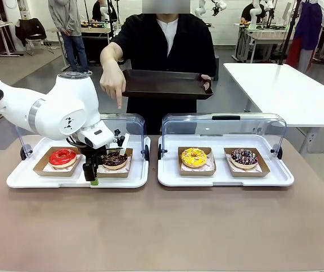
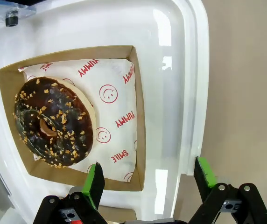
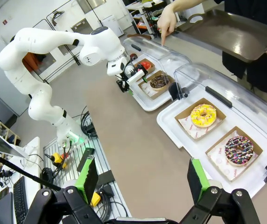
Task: Provide the desired donut to the person.
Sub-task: Pick up and lift the Paper togo box containing the Donut pointed at by the person.
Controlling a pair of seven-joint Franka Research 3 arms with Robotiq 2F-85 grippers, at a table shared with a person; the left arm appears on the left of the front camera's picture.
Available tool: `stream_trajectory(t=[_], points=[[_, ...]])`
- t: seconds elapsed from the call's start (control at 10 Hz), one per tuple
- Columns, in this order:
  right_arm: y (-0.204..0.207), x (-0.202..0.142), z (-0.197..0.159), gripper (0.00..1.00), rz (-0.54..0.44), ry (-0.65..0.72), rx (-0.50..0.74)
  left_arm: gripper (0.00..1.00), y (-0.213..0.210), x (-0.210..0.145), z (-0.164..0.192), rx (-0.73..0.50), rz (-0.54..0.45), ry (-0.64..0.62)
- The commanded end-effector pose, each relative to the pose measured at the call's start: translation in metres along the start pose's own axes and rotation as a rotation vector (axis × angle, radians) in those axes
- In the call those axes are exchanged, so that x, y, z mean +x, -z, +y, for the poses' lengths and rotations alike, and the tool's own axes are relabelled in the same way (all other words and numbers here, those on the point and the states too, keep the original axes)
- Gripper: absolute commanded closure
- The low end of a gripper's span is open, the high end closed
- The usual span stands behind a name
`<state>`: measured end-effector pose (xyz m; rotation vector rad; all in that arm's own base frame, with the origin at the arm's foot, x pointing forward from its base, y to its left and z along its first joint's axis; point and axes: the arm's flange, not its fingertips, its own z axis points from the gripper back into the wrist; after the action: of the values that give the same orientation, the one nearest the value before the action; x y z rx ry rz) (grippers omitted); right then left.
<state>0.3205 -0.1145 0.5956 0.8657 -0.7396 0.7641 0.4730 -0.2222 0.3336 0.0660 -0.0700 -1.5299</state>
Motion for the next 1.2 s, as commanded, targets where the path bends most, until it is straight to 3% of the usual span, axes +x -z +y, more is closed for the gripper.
stream_trajectory(t=[0.0,0.2,1.1], points=[[0.0002,0.0026,-0.0016,0.0,-0.024,-0.016,0.016,0.0,0.0021,0.0016,0.0043,0.017,-0.003,-0.035],[0.0002,0.0026,-0.0016,0.0,-0.024,-0.016,0.016,0.04,0.0009,0.0025,0.0045,0.015,-0.012,-0.043],[0.0002,0.0026,-0.0016,0.0,-0.024,-0.016,0.016,0.93,-0.006,-0.0013,0.0068,0.004,-0.043,-0.051]])
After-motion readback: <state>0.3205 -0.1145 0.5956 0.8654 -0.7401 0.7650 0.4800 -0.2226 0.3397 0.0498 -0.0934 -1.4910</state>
